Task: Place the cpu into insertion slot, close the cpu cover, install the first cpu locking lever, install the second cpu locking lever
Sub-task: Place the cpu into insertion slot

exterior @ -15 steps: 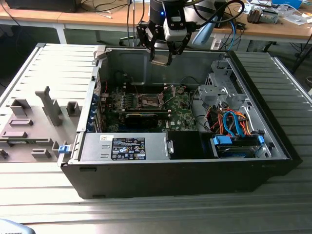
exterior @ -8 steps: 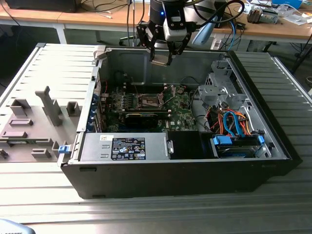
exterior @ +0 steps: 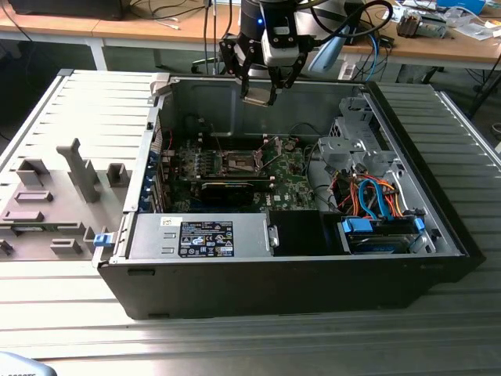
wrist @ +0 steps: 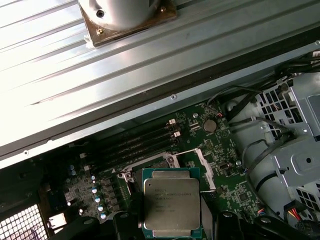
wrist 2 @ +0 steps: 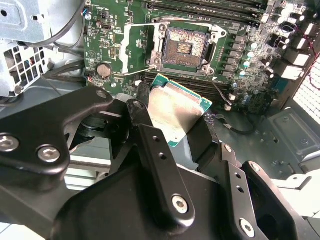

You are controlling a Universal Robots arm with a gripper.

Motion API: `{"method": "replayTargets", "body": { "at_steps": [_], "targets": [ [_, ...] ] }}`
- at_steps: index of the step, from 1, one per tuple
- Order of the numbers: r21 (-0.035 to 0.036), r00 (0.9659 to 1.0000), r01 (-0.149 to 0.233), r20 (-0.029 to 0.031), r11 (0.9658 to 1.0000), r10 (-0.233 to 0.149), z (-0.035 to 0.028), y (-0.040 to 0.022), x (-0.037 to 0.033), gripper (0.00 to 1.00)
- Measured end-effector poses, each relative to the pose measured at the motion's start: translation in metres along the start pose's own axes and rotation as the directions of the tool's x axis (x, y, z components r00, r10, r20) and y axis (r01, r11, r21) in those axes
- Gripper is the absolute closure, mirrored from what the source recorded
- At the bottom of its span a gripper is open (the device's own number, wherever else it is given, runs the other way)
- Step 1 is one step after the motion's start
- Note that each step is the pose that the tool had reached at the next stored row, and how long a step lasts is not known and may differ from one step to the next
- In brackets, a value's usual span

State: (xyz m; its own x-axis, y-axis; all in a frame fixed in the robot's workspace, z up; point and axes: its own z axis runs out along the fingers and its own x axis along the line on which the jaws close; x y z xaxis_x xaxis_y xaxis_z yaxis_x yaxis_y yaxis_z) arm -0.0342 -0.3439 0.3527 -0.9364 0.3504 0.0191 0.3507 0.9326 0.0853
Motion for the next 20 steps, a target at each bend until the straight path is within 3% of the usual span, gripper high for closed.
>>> {"method": "replayTargets", "body": {
  "at_steps": [20],
  "targets": [
    [-0.0005,0.9998,-0.021,0.0018,0.9998,0.021,0.0000,0.0000,0.0000,0.45]
  ]
}}
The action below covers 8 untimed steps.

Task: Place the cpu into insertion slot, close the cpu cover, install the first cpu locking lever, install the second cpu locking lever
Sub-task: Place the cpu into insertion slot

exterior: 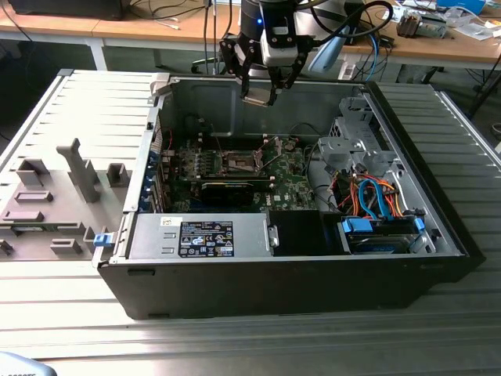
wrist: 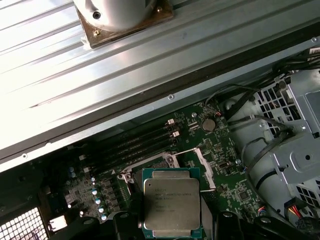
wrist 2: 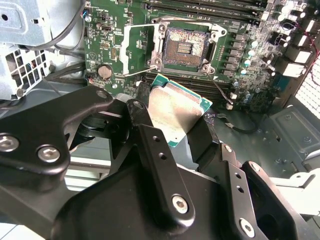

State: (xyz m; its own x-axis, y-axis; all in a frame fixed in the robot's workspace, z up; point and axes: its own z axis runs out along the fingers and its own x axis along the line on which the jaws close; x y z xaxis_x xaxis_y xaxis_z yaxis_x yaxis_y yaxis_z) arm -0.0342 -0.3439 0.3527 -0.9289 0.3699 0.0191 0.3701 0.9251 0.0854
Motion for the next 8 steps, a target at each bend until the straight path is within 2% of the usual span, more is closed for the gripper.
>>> {"method": "replayTargets", "body": {
  "at_steps": [8],
  "targets": [
    [-0.0001,1.0000,-0.006,0.0005,1.0000,0.006,0.0000,0.0000,0.0000,0.45]
  ]
}}
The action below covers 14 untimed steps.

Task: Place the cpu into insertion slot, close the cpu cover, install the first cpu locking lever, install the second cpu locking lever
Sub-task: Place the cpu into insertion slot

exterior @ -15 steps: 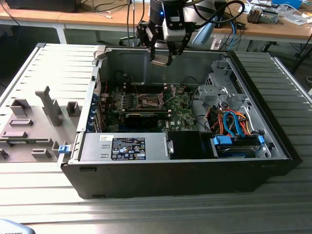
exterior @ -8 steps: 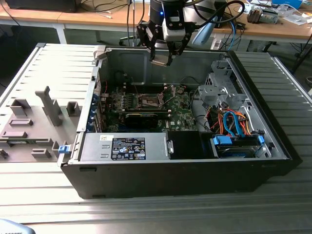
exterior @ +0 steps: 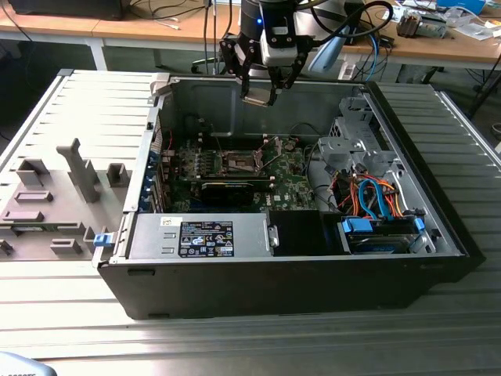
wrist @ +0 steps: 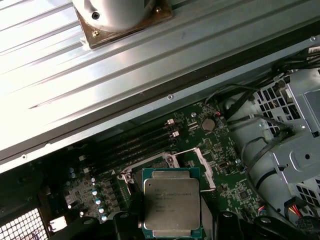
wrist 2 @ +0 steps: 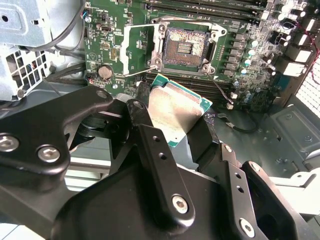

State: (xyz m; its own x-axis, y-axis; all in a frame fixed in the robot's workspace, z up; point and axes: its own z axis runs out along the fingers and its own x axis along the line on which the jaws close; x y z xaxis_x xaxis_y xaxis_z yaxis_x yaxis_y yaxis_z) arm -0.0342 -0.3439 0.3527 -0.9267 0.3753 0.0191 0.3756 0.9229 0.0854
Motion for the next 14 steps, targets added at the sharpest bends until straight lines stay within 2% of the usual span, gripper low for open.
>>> {"method": "replayTargets", "body": {
  "at_steps": [14],
  "targets": [
    [-0.0001,0.9999,-0.011,0.0010,0.9999,0.011,0.0000,0.0000,0.0000,0.45]
  ]
}}
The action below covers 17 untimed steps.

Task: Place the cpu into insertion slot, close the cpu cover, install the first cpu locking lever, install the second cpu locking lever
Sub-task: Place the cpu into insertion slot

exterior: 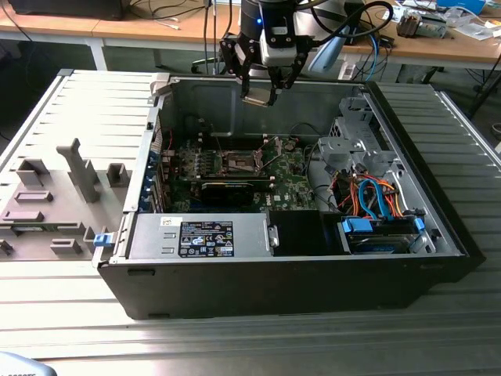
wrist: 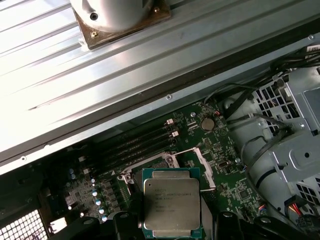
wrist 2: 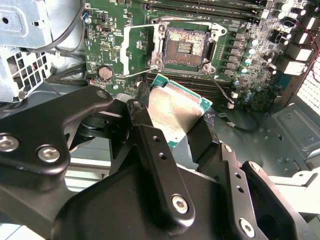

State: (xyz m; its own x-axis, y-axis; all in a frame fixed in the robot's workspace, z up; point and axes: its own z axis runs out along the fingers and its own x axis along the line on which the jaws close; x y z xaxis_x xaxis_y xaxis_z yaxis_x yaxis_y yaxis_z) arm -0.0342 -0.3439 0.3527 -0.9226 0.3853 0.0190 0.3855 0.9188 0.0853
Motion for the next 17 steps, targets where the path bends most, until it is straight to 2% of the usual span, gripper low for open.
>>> {"method": "replayTargets", "body": {
  "at_steps": [17],
  "targets": [
    [-0.0002,0.9999,-0.010,0.0008,0.9999,0.010,0.0000,0.0000,0.0000,0.45]
  ]
}}
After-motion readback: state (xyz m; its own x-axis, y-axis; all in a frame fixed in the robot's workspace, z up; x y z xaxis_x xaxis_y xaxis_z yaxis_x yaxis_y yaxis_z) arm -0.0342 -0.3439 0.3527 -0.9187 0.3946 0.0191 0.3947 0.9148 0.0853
